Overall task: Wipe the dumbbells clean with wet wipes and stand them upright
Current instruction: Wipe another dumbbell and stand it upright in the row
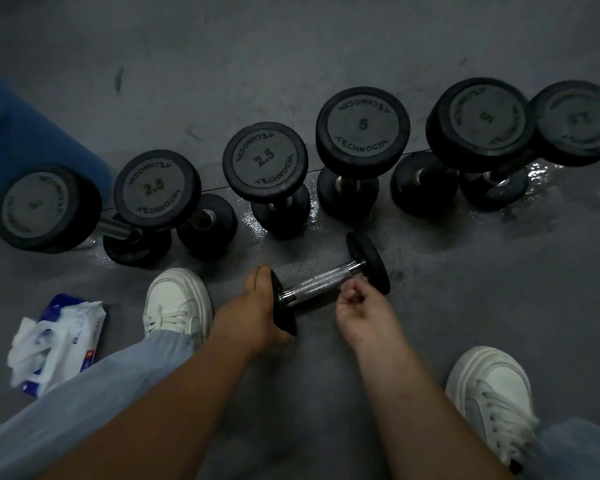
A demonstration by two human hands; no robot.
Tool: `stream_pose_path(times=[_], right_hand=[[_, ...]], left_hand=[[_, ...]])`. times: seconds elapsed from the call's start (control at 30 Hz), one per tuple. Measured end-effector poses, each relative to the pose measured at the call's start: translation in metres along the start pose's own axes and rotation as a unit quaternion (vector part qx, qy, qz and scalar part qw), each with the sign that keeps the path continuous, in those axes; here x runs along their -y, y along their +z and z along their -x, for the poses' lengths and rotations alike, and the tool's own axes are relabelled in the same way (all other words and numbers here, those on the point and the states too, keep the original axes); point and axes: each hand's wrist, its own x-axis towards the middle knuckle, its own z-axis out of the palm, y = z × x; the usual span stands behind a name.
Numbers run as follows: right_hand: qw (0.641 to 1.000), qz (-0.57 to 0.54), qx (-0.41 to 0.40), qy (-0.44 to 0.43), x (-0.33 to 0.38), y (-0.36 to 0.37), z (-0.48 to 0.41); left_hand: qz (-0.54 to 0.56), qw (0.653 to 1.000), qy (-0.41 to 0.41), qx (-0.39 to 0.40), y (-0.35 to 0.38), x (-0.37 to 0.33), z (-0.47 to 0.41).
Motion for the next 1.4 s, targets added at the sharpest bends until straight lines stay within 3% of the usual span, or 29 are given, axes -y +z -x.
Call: stream_pose_path(times=[0.1, 0.17, 0.23, 0.27, 0.3, 0.33, 0.37, 0.4, 0.5, 0.53, 0.6, 0.67, 0.7, 0.73, 0.77, 0.8, 0.83, 0.93, 1.03, 1.13, 1.2, 1.27, 1.4], right_hand=[[0.983, 0.155, 0.034, -0.095, -0.006, 0.000, 0.011], [0.911, 0.361, 0.046, -0.196, -0.022, -0.007, 0.007], [0.821, 0.521, 0.113, -0.204, -0.038, -0.014, 0.004], [0.753, 0.609, 0.173, -0.180, -0.044, -0.023, -0.002], [0.645, 0.717, 0.207, -0.164, -0.044, -0.031, 0.003], [0.518, 0.801, 0.225, -0.198, -0.039, -0.036, 0.004], [0.422, 0.850, 0.208, -0.238, -0.034, -0.032, 0.008], [0.376, 0.866, 0.200, -0.263, -0.031, -0.027, 0.011], [0.404, 0.866, 0.156, -0.248, -0.034, -0.026, 0.021], [0.345, 0.885, 0.182, -0.253, -0.036, -0.027, 0.023], [0.269, 0.910, 0.197, -0.248, -0.037, -0.030, 0.034], [0.250, 0.912, 0.199, -0.256, -0.033, -0.023, 0.034], [0.323, 0.894, 0.201, -0.236, -0.031, -0.018, 0.035], [0.369, 0.873, 0.197, -0.250, -0.033, -0.017, 0.027], [0.386, 0.871, 0.179, -0.244, -0.037, -0.019, 0.022], [0.377, 0.875, 0.179, -0.244, -0.040, -0.020, 0.025], [0.389, 0.878, 0.176, -0.215, -0.044, -0.023, 0.032], [0.334, 0.874, 0.157, -0.315, -0.046, -0.035, 0.033], [0.361, 0.830, 0.158, -0.394, -0.042, -0.031, 0.027], [0.285, 0.857, 0.247, -0.353, -0.034, -0.042, 0.020], [0.278, 0.852, 0.279, -0.345, -0.023, -0.050, 0.017], [0.278, 0.848, 0.260, -0.369, -0.021, -0.049, 0.019], [0.373, 0.838, 0.209, -0.339, -0.031, -0.037, 0.022]], left_hand=[[0.009, 1.000, 0.006, -0.002, 0.001, 0.001, 0.000], [0.015, 1.000, 0.010, -0.005, 0.001, 0.001, 0.002], [0.028, 1.000, 0.009, -0.008, 0.002, -0.001, 0.006], [0.044, 0.999, 0.015, -0.013, 0.004, -0.002, 0.009], [0.067, 0.997, 0.023, -0.017, 0.007, -0.003, 0.013], [0.094, 0.995, 0.029, -0.020, 0.011, -0.004, 0.016], [0.120, 0.992, 0.028, -0.020, 0.014, -0.003, 0.018], [0.145, 0.989, 0.022, -0.016, 0.018, -0.003, 0.021], [0.199, 0.980, 0.018, -0.023, 0.023, -0.003, 0.030], [0.208, 0.978, 0.020, -0.030, 0.023, -0.003, 0.034], [0.221, 0.975, 0.015, -0.035, 0.024, -0.006, 0.041], [0.224, 0.974, 0.002, -0.038, 0.028, -0.010, 0.046], [0.218, 0.975, -0.002, -0.042, 0.029, -0.012, 0.047], [0.209, 0.977, -0.005, -0.047, 0.030, -0.013, 0.047], [0.204, 0.978, -0.008, -0.049, 0.030, -0.012, 0.046], [0.205, 0.978, -0.011, -0.046, 0.030, -0.012, 0.045], [0.208, 0.977, -0.012, -0.043, 0.029, -0.011, 0.044], [0.199, 0.979, -0.004, -0.039, 0.025, -0.011, 0.047], [0.163, 0.986, 0.002, -0.022, 0.019, -0.011, 0.047], [0.133, 0.991, -0.001, 0.007, 0.012, -0.011, 0.041], [0.104, 0.994, -0.001, 0.027, 0.008, -0.014, 0.039], [0.058, 0.996, -0.008, 0.064, 0.006, -0.018, 0.042], [-0.003, 0.994, -0.025, 0.103, 0.003, -0.023, 0.048]])
